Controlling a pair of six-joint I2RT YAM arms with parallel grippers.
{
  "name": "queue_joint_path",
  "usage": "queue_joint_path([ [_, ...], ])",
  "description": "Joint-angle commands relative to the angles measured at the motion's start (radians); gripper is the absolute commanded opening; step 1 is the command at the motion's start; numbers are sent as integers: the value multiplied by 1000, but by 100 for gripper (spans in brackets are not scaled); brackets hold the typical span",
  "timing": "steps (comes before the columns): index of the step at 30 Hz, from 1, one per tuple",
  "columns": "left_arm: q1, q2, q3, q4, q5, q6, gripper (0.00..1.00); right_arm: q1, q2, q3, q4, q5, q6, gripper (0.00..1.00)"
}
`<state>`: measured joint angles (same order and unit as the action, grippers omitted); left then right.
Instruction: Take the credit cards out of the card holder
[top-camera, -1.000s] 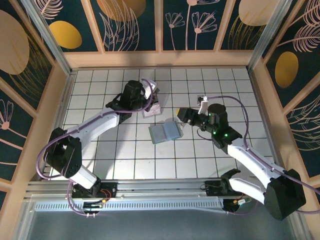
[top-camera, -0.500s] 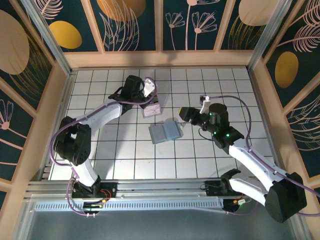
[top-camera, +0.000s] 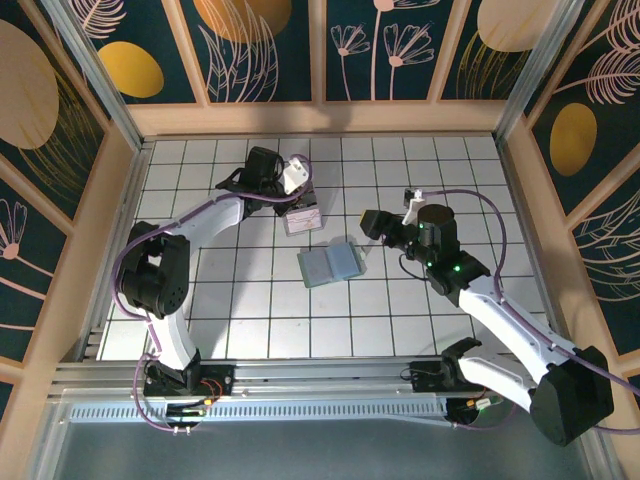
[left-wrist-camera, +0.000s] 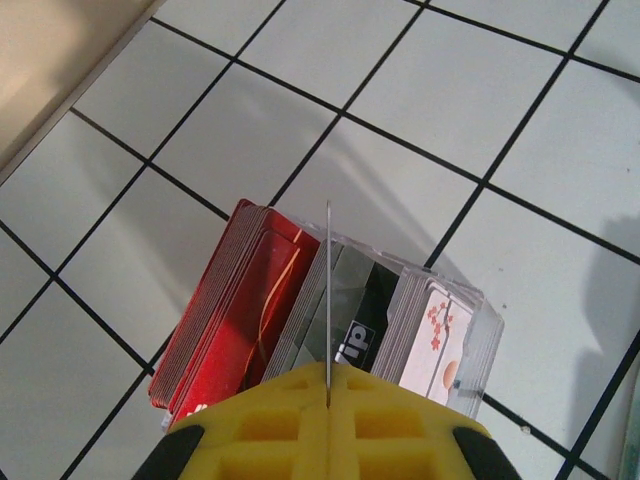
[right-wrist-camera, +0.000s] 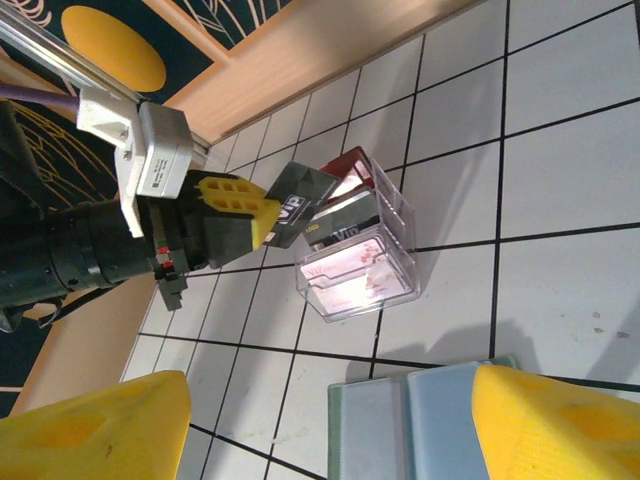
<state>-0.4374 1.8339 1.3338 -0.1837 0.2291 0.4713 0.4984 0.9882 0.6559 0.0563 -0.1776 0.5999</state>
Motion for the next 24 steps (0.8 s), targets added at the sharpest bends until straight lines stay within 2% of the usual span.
queue_joint_path([
  [1,6,26,27,-28,35,59,2,-6,-20,34,-6,33,-17,74],
  [14,11,108,76,-79,-2,107,2,-7,-20,36,-4,23,-15,75],
  [24,11,137,123,-141,27,153,3,-8,-14,31,4,20,-15,75],
])
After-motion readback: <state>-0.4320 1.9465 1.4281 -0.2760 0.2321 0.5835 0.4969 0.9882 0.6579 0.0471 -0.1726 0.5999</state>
